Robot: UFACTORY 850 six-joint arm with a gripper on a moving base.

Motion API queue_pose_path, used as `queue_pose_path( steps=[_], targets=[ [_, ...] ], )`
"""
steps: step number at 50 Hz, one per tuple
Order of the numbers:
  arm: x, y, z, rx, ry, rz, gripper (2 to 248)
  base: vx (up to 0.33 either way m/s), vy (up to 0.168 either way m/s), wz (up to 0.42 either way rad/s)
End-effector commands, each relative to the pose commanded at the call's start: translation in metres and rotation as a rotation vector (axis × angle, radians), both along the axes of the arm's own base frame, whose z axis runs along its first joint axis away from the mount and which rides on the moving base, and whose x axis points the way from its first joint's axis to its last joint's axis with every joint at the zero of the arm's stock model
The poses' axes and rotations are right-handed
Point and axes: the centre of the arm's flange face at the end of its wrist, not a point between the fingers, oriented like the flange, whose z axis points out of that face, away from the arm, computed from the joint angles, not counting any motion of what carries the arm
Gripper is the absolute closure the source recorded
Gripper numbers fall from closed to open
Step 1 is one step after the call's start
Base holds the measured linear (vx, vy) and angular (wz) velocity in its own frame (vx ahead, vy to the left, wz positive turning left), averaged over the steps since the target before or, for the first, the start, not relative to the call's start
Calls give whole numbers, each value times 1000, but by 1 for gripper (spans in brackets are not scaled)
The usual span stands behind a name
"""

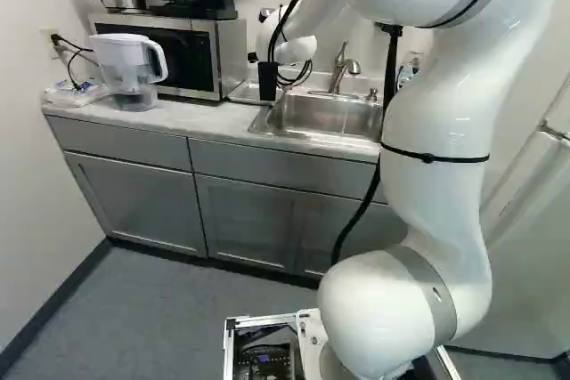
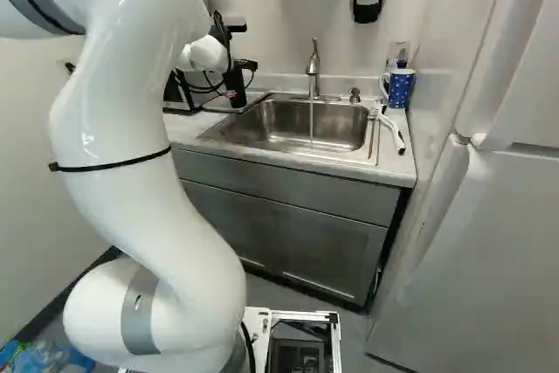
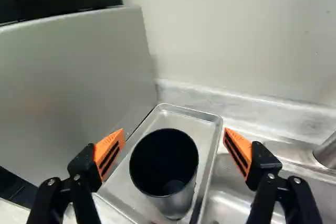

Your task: Rinse the cup and place it in the tray

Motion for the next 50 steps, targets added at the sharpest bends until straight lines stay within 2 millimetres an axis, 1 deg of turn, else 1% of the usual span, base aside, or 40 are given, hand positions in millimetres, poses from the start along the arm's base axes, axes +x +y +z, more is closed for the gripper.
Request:
queue_pose_path(
  steps=[27, 34, 50],
  targets=[
    [-4, -2, 31, 8, -52, -2, 3, 0, 0, 0],
    [-8, -10, 39, 10, -64, -13, 3, 0, 0, 0],
    [-22, -35, 58, 12, -92, -51, 3, 0, 0, 0]
  ],
)
